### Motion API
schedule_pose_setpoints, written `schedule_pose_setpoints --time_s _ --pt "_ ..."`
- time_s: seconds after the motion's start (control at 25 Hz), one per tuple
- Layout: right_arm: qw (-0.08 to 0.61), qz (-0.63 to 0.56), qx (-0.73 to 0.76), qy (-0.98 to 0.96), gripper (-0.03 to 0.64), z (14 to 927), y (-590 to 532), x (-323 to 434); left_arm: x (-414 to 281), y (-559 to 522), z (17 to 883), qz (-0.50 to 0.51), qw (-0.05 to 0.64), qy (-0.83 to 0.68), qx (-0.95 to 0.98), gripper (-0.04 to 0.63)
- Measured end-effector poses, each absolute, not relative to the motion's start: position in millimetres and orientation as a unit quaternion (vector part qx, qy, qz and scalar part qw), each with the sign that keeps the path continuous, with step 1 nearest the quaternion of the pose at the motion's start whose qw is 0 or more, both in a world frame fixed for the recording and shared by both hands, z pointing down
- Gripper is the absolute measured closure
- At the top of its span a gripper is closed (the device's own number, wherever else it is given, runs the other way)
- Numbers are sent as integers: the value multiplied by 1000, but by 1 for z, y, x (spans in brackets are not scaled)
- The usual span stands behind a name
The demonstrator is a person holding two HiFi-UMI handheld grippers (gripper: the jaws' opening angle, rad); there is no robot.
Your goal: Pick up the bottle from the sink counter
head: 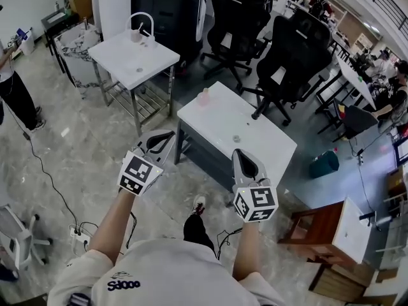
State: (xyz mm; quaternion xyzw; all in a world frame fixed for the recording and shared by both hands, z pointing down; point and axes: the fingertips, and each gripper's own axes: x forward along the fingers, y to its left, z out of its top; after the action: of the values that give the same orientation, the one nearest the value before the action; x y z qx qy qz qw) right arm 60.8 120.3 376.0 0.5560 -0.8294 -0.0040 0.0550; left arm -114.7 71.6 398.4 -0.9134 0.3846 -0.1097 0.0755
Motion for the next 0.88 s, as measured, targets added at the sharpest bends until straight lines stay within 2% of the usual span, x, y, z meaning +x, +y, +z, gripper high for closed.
schedule_pose_setpoints --time_s 0.88 --pt "81 10 524 -848 607 385 -106 182 4 -146 406 -122 44 418 -899 589"
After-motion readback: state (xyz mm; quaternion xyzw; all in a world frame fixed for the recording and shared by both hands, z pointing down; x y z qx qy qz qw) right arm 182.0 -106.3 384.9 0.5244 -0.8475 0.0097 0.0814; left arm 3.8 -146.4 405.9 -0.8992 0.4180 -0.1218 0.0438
